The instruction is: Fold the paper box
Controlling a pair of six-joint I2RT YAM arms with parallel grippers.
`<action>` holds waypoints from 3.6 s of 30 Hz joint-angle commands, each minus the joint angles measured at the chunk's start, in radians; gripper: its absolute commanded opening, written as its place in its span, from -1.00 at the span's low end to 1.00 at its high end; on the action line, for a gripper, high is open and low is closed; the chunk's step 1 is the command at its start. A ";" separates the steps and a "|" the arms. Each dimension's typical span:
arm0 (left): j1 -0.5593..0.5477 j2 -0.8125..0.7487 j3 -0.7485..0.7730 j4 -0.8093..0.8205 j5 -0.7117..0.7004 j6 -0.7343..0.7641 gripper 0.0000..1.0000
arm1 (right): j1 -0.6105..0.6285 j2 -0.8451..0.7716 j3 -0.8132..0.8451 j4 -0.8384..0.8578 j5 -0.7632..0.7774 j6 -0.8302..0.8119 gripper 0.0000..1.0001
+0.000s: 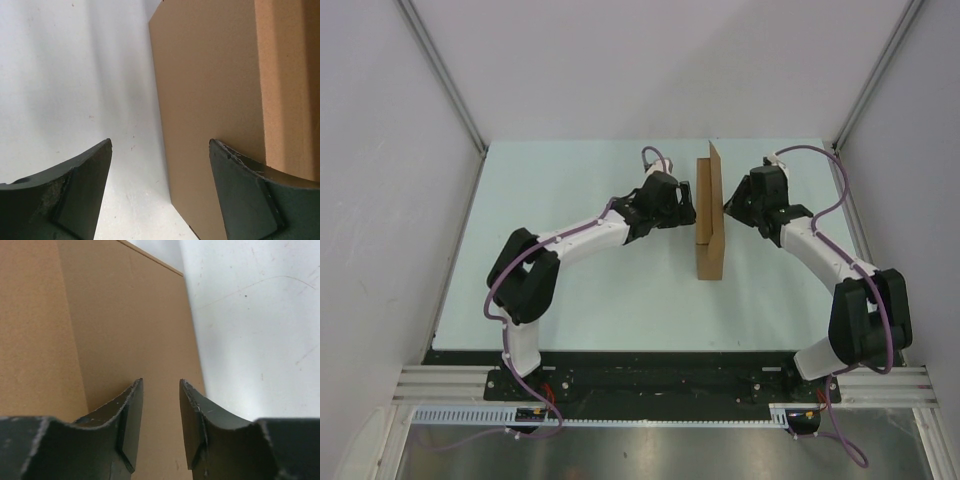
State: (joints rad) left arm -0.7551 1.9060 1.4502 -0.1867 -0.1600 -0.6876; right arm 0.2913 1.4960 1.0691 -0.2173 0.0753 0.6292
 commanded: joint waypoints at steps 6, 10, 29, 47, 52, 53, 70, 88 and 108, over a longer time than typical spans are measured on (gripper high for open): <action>0.007 -0.030 0.012 0.038 0.020 0.002 0.70 | -0.066 -0.072 0.031 -0.031 -0.043 -0.005 -0.03; 0.030 -0.038 0.006 0.044 0.027 0.002 0.71 | -0.084 -0.086 0.031 -0.047 -0.043 -0.011 0.01; 0.236 0.048 0.065 0.119 0.202 0.007 0.72 | -0.028 -0.463 -0.038 -0.286 0.198 -0.070 -0.05; 0.336 0.195 0.064 0.334 0.381 -0.090 0.69 | -0.231 0.068 -0.195 0.514 -0.169 0.279 0.06; 0.339 0.209 0.082 0.280 0.370 -0.072 0.68 | -0.268 0.416 -0.068 0.709 -0.307 0.354 0.07; 0.339 0.193 0.066 0.279 0.358 -0.067 0.68 | -0.270 0.450 -0.025 0.728 -0.325 0.360 0.07; 0.384 0.077 -0.036 0.270 0.310 -0.070 0.67 | -0.225 0.768 0.302 0.691 -0.506 0.305 -0.21; 0.424 0.010 -0.117 0.216 0.246 -0.056 0.68 | -0.121 0.833 0.302 0.728 -0.710 0.291 -0.20; 0.507 -0.186 -0.381 0.150 0.152 -0.109 0.69 | -0.041 0.882 0.305 0.702 -1.002 0.256 -0.18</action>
State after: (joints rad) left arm -0.2501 1.8053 1.1072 -0.0383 0.0013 -0.7723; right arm 0.2157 2.3619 1.3582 0.5564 -0.8631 0.9352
